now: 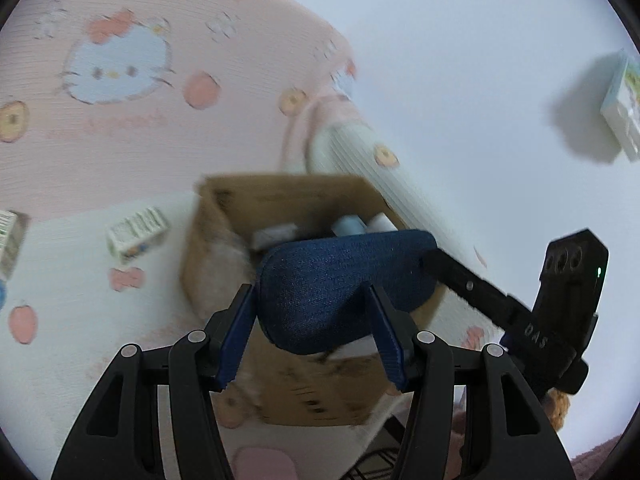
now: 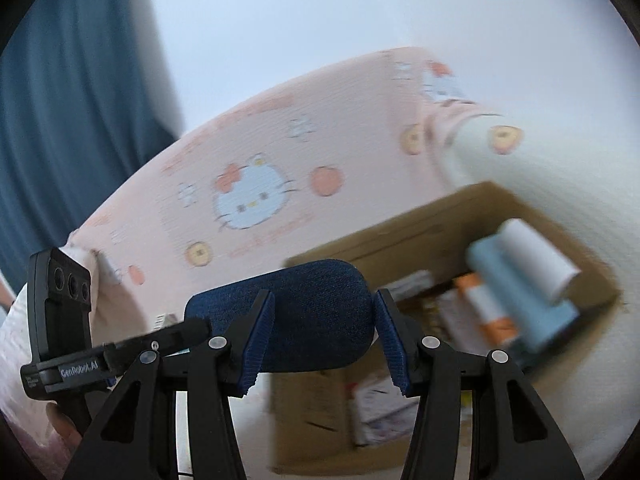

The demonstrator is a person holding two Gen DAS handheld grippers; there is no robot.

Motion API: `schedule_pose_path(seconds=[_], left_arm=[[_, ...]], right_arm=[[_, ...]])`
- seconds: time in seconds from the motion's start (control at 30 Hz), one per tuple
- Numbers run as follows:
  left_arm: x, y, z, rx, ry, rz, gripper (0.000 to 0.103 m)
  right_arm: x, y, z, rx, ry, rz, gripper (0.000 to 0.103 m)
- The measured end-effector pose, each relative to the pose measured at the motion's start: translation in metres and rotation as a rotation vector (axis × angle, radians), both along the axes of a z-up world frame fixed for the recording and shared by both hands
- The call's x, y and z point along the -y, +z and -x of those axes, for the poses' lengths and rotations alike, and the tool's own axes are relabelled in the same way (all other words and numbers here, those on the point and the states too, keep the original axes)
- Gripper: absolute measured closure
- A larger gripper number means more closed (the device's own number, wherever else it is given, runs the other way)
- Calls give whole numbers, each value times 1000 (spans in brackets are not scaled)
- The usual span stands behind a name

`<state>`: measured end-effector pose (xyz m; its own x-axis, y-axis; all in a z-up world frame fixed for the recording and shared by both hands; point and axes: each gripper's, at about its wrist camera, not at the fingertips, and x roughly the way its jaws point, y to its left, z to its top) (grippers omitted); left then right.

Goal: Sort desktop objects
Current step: 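Carry the navy case over the box and open the left gripper, then push the navy case down into the box with the right gripper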

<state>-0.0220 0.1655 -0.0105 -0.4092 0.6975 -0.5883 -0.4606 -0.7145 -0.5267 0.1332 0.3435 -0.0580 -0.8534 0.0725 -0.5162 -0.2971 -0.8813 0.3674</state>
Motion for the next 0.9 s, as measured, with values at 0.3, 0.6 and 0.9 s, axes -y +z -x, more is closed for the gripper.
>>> schedule_pose_path(seconds=[0.3, 0.6, 0.9], left_arm=[[-41, -16, -10, 74, -105, 105, 43], [-47, -10, -24, 95, -165, 178, 43], [-49, -8, -27, 67, -193, 225, 43]], right_arm=[[-44, -24, -29, 81, -29, 83, 54], [-47, -45, -41, 141, -15, 118, 54], [-41, -35, -50, 195, -16, 30, 52]])
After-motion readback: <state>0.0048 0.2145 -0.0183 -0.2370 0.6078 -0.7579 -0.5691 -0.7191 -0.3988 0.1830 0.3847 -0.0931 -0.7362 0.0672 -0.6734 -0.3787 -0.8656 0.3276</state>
